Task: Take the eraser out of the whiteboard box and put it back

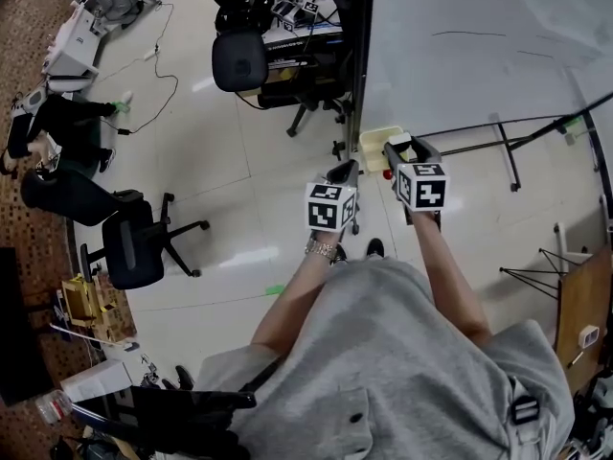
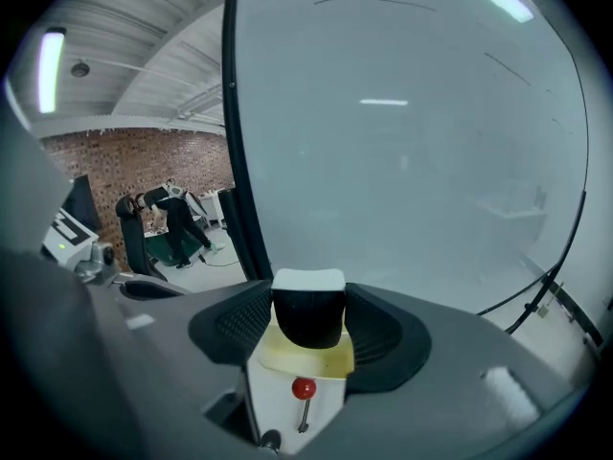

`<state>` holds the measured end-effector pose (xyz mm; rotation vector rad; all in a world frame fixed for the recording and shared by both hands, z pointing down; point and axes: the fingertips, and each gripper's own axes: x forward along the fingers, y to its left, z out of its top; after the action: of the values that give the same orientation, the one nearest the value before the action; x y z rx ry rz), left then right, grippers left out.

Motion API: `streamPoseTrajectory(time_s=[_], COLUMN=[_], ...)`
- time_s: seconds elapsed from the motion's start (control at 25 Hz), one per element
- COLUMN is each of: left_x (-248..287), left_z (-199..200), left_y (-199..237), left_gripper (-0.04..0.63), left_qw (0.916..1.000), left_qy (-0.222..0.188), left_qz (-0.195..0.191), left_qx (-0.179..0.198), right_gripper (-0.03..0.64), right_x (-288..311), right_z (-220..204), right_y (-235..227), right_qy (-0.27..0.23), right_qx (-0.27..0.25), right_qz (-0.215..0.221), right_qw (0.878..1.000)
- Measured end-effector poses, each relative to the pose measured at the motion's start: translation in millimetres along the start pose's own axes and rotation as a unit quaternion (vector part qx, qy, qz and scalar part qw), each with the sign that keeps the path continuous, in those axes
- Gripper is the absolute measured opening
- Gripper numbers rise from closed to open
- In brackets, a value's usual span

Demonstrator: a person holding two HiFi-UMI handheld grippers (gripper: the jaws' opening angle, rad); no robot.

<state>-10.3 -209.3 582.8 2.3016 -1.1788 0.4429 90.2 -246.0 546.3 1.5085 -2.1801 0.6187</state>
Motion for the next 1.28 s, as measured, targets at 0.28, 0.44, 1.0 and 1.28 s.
streamPoseTrajectory(time_s=[0.28,0.44,1.0,1.28], left_x=[-6.6,-8.8,-11.4,-13.4], left_z=[-4.2,-3.5,-8.4,-10.0], left_y=[-5.7,-2.2,-13.2,-19.0], left_gripper=[0.003,0.003,0.003,0.003], left_qw=[1.0000,1.0000,1.0000,1.0000], left_qy=[0.000,-0.002,-0.003,-0.004], left_qz=[0.000,0.005,0.001,-0.003], left_qx=[0.005,0.003,0.006,0.008], right_gripper=[0.245,0.245,0.245,0.278], right_x=[-8.6,0.8,54.1,43.9], right_z=[-8.3,-21.4,-87.7,-83.0], right_y=[12.2,17.2,1.1,1.6], right_qy=[0.018,0.036,0.075,0.060], right_qx=[0.002,-0.007,-0.002,-0.008], right_qz=[0.017,0.019,0.002,-0.004], right_qw=[1.000,0.999,0.997,0.998])
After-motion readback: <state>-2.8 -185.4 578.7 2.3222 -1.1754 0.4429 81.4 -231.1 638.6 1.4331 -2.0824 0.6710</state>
